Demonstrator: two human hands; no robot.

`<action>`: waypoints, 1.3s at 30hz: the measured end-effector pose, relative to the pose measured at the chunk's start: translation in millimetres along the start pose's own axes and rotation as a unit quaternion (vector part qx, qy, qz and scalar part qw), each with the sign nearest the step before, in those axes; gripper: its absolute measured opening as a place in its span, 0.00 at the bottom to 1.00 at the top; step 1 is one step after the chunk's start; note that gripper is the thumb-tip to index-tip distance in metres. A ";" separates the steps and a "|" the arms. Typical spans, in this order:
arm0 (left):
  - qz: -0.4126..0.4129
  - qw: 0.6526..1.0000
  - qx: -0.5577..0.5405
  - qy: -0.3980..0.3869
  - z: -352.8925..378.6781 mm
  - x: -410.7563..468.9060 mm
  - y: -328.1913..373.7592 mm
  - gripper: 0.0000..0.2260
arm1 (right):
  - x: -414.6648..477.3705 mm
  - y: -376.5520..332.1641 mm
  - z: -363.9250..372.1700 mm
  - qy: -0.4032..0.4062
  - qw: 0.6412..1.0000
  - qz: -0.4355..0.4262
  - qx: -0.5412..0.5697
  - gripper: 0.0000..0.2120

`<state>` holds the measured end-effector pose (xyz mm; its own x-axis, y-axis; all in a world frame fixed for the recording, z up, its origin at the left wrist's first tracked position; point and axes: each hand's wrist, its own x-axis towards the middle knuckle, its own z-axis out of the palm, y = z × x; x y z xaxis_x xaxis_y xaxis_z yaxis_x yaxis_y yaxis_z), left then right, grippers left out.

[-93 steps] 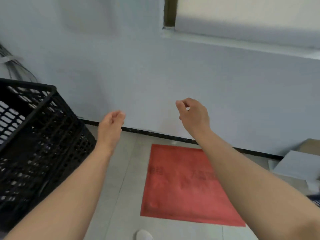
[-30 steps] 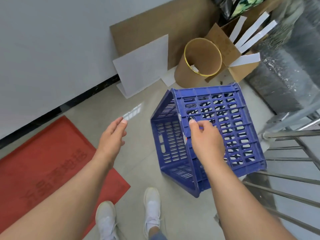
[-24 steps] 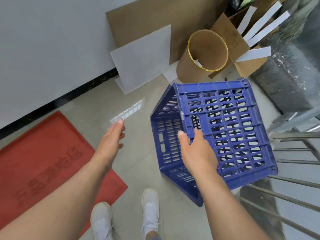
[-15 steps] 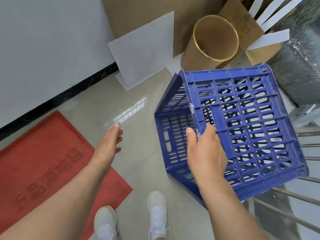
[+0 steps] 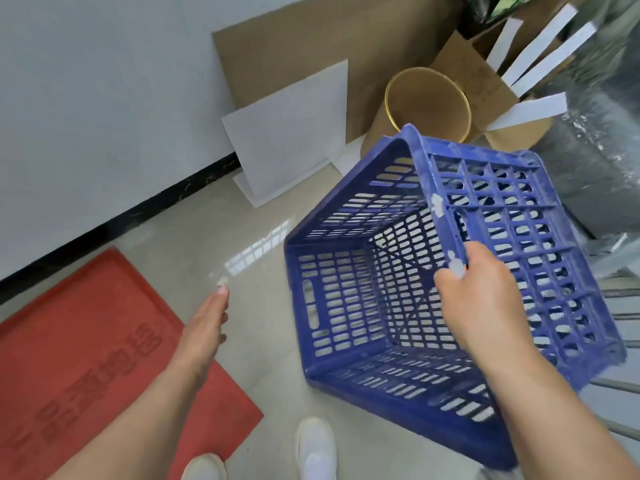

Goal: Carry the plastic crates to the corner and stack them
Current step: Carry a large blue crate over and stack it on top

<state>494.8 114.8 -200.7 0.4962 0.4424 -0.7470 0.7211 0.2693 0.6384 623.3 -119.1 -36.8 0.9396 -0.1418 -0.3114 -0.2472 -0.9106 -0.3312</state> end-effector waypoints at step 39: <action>-0.118 0.872 -0.242 0.409 -322.1 -60.3 -80.6 0.15 | -73.4 -125.1 95.8 -0.278 0.926 -0.024 0.255 0.06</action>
<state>251.0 341.9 -147.4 -0.2918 0.7348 -0.6124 0.3687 0.6771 0.6368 562.5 42.4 -57.9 0.7202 0.2446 -0.6492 -0.4218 -0.5886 -0.6897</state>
